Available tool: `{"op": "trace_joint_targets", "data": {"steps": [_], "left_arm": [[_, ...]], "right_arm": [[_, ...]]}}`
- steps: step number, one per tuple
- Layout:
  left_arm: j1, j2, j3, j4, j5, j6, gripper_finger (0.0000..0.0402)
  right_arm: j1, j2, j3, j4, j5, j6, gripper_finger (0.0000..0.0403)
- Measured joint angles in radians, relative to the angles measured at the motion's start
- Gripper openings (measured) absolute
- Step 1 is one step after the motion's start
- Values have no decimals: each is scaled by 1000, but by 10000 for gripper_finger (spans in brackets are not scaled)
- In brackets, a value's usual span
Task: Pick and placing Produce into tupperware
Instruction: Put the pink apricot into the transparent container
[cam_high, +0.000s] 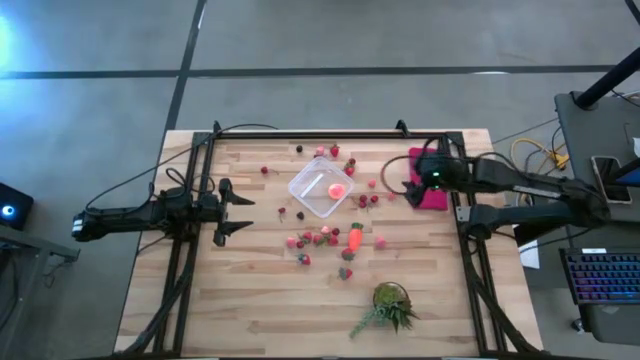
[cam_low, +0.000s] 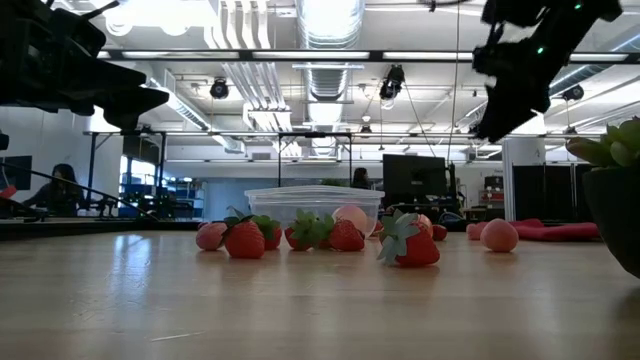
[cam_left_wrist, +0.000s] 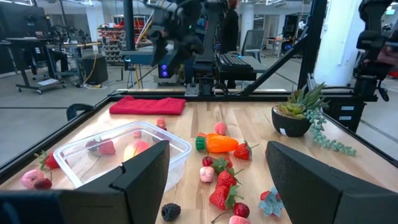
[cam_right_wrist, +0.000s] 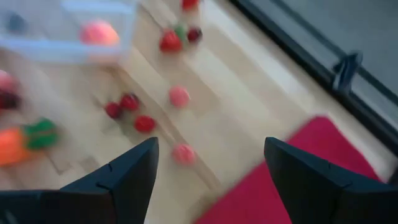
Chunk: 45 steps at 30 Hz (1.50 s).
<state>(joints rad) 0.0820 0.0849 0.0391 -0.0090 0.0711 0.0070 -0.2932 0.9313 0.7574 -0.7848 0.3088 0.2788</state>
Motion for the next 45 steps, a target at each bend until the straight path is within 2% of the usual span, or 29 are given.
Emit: {"op": "trace_joint_targets", "data": {"steps": [6, 9, 13, 15, 23, 29, 35, 45], "left_arm": [[0, 0, 0, 0, 0, 0, 255], [0, 0, 0, 0, 0, 0, 255], [0, 0, 0, 0, 0, 0, 255], [0, 0, 0, 0, 0, 0, 255], [0, 0, 0, 0, 0, 0, 255], [0, 0, 0, 0, 0, 0, 255], [0, 0, 0, 0, 0, 0, 255], [0, 0, 0, 0, 0, 0, 255]], "right_arm": [[-2, 183, 37, -191, -28, 226, 281], [-2, 246, 36, -267, -105, 359, 279], [-2, 297, 35, -281, -262, 496, 279], [-1, 311, 35, -285, -288, 534, 278], [-69, 328, 35, -300, -187, 613, 276], [-109, 368, 35, -170, -256, 607, 275], [-114, 461, 41, -51, -255, 569, 284], [-113, 597, 75, 9, -232, 489, 278]]}}
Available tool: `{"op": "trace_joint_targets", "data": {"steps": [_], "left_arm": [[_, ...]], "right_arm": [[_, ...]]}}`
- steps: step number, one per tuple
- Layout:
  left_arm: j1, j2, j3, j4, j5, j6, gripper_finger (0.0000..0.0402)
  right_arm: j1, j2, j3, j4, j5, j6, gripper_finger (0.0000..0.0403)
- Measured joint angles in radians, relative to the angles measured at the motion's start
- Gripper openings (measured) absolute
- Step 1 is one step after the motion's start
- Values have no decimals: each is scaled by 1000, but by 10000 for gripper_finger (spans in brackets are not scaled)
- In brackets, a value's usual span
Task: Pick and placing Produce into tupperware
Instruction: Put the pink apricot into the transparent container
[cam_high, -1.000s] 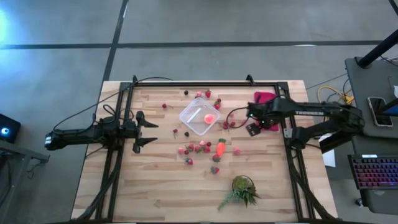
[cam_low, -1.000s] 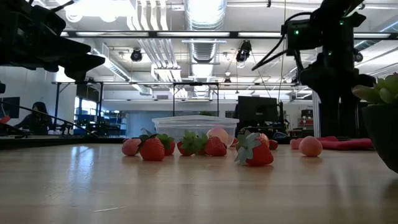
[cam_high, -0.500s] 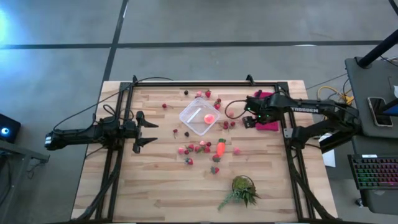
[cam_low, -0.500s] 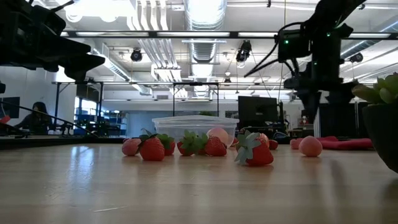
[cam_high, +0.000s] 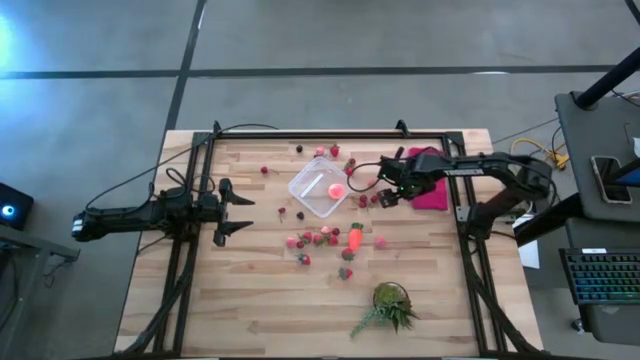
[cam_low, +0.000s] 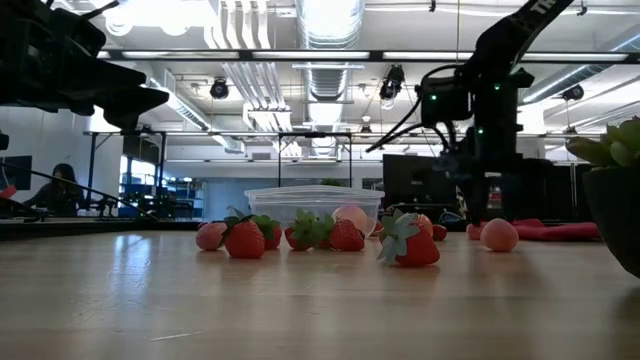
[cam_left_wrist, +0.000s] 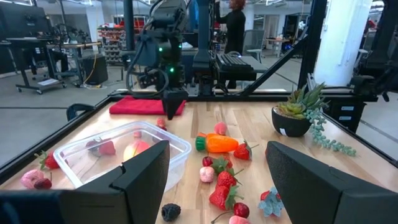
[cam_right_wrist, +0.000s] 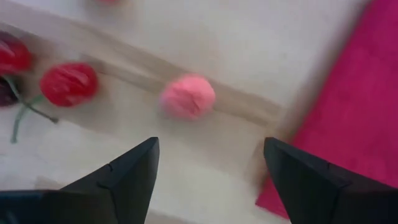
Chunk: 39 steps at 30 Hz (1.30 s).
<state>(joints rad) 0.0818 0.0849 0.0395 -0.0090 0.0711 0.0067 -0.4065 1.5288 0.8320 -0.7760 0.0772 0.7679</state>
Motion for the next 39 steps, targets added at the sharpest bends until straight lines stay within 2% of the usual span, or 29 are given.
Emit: {"op": "trace_joint_targets", "data": {"steps": [6, 16, 33, 39], "left_arm": [[0, 0, 0, 0, 0, 0, 255], [0, 0, 0, 0, 0, 0, 255], [0, 0, 0, 0, 0, 0, 255], [0, 0, 0, 0, 0, 0, 255]], "right_arm": [[0, 63, 64, 8, 35, -80, 264], [0, 173, 105, 1, 29, -138, 234], [0, 144, 104, -5, 39, -147, 121], [0, 143, 97, -4, 39, -149, 112]]}}
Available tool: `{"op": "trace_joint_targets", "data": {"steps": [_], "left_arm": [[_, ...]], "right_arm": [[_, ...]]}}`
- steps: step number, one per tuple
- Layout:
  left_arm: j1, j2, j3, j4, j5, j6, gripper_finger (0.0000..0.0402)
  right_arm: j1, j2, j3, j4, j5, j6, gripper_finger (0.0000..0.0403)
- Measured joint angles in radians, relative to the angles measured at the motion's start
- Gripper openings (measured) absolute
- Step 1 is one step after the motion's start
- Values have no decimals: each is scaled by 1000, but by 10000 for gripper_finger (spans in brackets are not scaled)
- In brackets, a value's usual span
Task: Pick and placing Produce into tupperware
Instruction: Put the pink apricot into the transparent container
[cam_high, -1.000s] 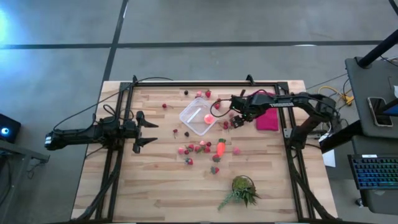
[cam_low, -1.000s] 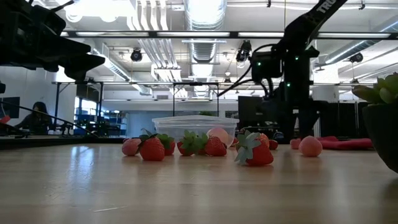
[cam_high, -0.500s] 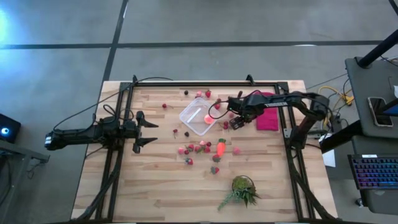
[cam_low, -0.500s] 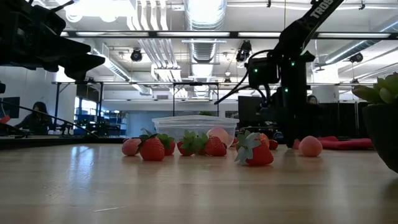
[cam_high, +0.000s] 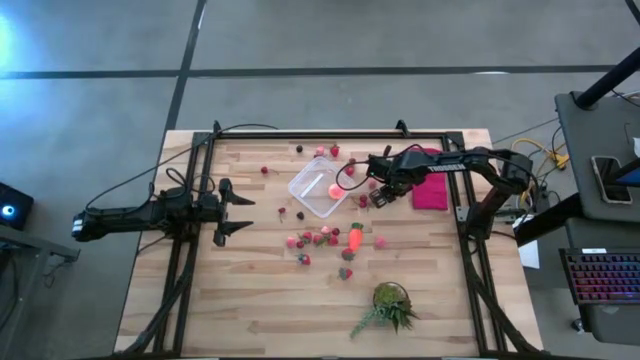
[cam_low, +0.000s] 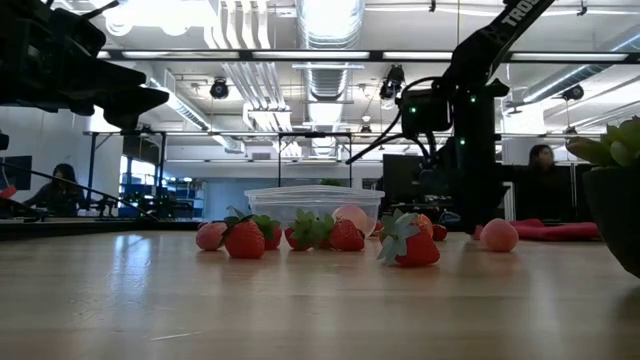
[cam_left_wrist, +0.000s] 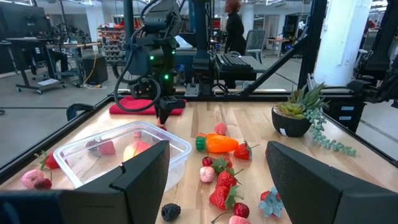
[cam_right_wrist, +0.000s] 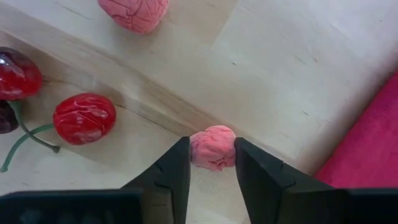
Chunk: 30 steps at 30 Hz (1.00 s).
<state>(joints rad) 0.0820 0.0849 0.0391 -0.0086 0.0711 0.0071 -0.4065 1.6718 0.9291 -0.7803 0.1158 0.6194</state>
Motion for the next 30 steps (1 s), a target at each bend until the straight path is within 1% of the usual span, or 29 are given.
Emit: {"op": "trace_joint_targets", "data": {"steps": [4, 8, 11, 14, 15, 18, 20, 24, 30], "left_arm": [[0, 0, 0, 0, 0, 0, 255], [0, 0, 0, 0, 0, 0, 255], [0, 0, 0, 0, 0, 0, 255], [0, 0, 0, 0, 0, 0, 255], [0, 0, 0, 0, 0, 0, 255], [0, 0, 0, 0, 0, 0, 255], [0, 0, 0, 0, 0, 0, 255], [0, 0, 0, 0, 0, 0, 255], [0, 0, 0, 0, 0, 0, 255]], "right_arm": [[0, 0, -1, 0, -3, -27, 125], [0, -13, -2, -1, -21, -30, 122], [10, -66, 9, 0, -43, -45, 113], [23, -138, 50, 9, -55, -67, 106], [23, -161, 65, 14, -76, -77, 105], [22, -204, 121, 61, -185, -98, 105], [22, -207, 162, 81, -221, -101, 109], [35, -142, 268, 92, -229, -134, 117], [65, 31, 445, 86, -228, -201, 120]]}}
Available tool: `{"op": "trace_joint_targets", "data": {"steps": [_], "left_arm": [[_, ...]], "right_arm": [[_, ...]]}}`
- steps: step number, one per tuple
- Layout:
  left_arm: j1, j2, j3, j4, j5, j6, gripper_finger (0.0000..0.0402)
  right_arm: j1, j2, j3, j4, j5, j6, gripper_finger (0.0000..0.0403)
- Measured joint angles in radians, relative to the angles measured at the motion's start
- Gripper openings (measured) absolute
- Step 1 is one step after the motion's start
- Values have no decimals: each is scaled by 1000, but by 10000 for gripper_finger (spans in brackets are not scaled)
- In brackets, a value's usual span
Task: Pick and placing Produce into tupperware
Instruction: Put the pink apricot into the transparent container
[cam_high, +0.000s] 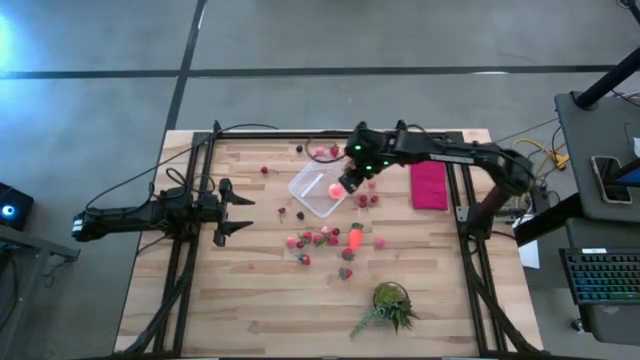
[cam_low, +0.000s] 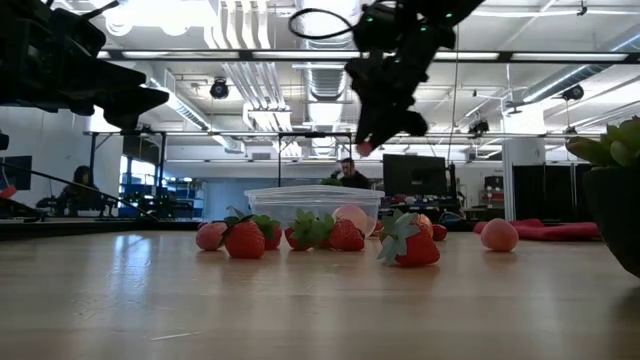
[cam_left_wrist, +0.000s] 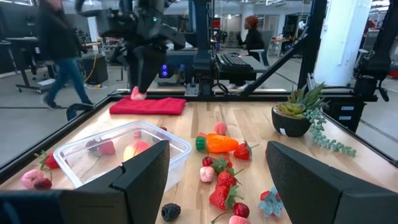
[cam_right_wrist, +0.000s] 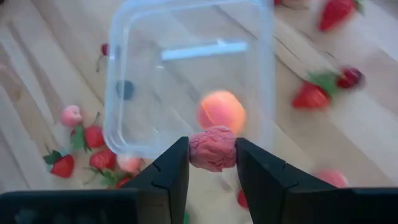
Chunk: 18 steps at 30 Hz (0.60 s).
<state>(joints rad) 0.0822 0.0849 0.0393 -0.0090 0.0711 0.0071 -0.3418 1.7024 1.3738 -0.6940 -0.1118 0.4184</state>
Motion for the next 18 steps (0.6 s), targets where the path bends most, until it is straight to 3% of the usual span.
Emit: {"op": "trace_joint_targets", "data": {"steps": [8, 18], "left_arm": [[0, 0, 0, 0, 0, 0, 255], [0, -1, 0, -1, 0, 0, 255]], "right_arm": [[23, 176, 155, -62, 27, -32, 143], [59, 192, 189, -68, 164, -22, 232]]}}
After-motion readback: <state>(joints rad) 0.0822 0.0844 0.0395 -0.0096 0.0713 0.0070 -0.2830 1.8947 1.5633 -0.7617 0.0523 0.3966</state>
